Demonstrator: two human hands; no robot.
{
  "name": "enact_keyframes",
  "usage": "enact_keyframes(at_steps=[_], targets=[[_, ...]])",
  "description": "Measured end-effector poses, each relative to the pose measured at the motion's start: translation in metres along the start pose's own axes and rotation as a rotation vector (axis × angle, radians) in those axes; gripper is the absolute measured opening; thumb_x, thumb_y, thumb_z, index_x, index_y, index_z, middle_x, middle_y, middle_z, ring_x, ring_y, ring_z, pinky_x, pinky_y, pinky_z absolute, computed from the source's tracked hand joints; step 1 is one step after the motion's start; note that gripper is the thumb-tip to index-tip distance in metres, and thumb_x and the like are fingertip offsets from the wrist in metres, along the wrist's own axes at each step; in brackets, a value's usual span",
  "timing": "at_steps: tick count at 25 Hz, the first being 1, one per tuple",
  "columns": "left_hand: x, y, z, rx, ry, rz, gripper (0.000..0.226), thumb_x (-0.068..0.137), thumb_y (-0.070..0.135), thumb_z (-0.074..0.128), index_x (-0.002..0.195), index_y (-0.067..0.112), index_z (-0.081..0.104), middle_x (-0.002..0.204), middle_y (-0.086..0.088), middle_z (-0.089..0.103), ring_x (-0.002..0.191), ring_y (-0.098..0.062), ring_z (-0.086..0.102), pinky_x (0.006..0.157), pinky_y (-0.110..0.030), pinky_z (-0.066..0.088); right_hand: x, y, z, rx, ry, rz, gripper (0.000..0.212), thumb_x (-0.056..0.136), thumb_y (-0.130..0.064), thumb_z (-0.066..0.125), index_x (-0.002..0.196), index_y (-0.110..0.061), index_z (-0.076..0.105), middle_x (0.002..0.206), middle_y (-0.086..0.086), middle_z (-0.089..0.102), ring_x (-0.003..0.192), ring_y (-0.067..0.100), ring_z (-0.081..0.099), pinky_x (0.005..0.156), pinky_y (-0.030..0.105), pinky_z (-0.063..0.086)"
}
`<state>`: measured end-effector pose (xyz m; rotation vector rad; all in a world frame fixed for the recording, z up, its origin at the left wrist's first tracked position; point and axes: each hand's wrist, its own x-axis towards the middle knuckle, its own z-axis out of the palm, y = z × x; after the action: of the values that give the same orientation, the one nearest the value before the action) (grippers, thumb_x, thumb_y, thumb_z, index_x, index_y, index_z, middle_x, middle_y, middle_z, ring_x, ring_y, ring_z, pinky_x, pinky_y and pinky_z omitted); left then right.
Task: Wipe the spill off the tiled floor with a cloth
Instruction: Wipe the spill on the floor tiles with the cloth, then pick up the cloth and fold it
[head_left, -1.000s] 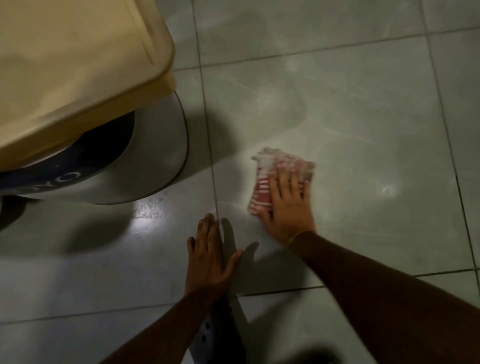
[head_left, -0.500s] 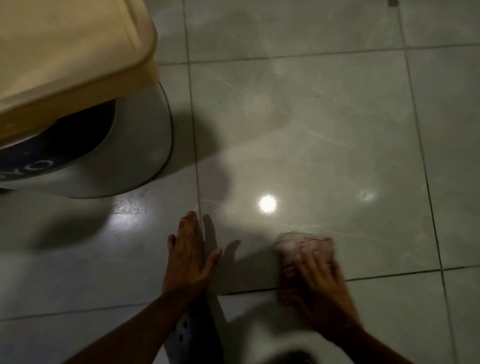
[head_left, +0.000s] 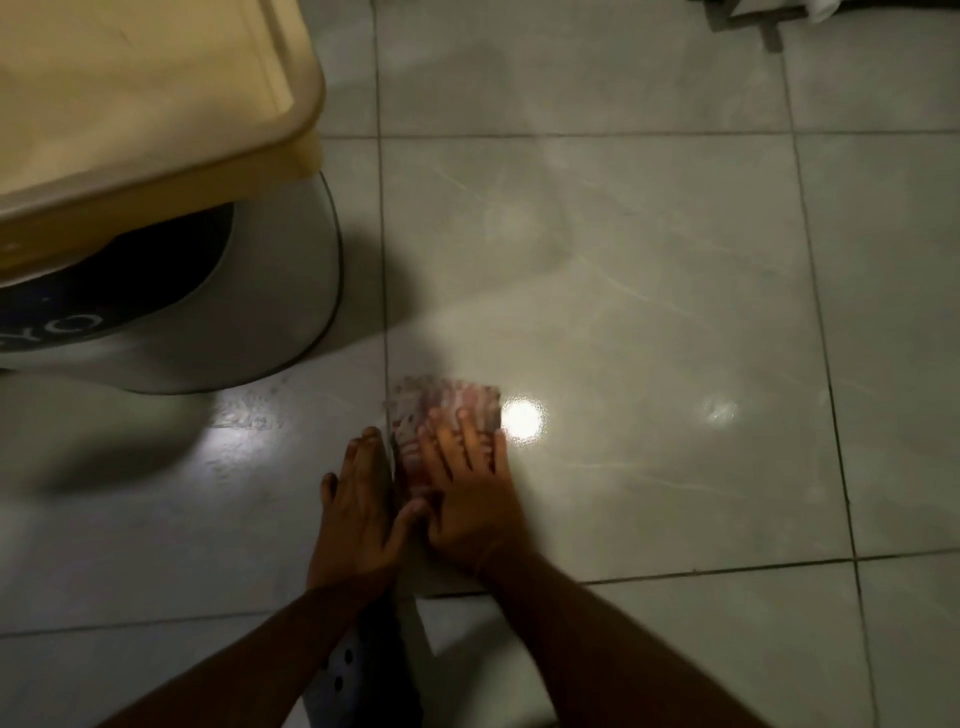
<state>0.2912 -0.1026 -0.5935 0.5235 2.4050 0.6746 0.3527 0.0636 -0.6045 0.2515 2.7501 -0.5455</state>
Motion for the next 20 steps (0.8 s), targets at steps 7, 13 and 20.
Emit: enact_keyframes(at_steps=[7,13,20], targets=[[-0.006,0.027,-0.001,0.132,0.084,0.203,0.074,0.097,0.050,0.050,0.160,0.018,0.026,0.167,-0.011,0.034,0.157,-0.029,0.031,0.124,-0.048,0.023,-0.151,0.062,0.013,-0.120,-0.106,0.156,0.083,0.093,-0.060,0.056,0.166,-0.029,0.029,0.177,-0.001,0.016,0.161,0.035,0.025,0.117,0.071,0.033],[-0.030,0.116,0.038,-0.177,-0.281,-0.286,0.058,0.102,0.032,0.050,0.155,0.031,0.026,0.148,-0.005,0.057,0.133,-0.024,0.058,0.112,-0.041,0.049,-0.141,0.063,-0.025,0.277,0.071,1.049,0.086,0.090,-0.044,0.072,0.160,-0.019,0.028,0.170,0.013,0.025,0.154,0.042,0.031,0.116,0.068,0.035],[0.015,0.170,0.065,-0.310,-0.464,-0.359,0.041,0.095,0.040,0.065,0.130,0.018,0.066,0.124,-0.006,0.074,0.117,-0.026,0.070,0.096,-0.029,0.055,-0.097,0.069,-0.055,1.088,0.182,1.416,0.027,0.091,-0.031,0.074,0.098,-0.005,0.081,0.089,0.016,0.076,0.087,0.035,0.070,0.081,0.037,0.055]])
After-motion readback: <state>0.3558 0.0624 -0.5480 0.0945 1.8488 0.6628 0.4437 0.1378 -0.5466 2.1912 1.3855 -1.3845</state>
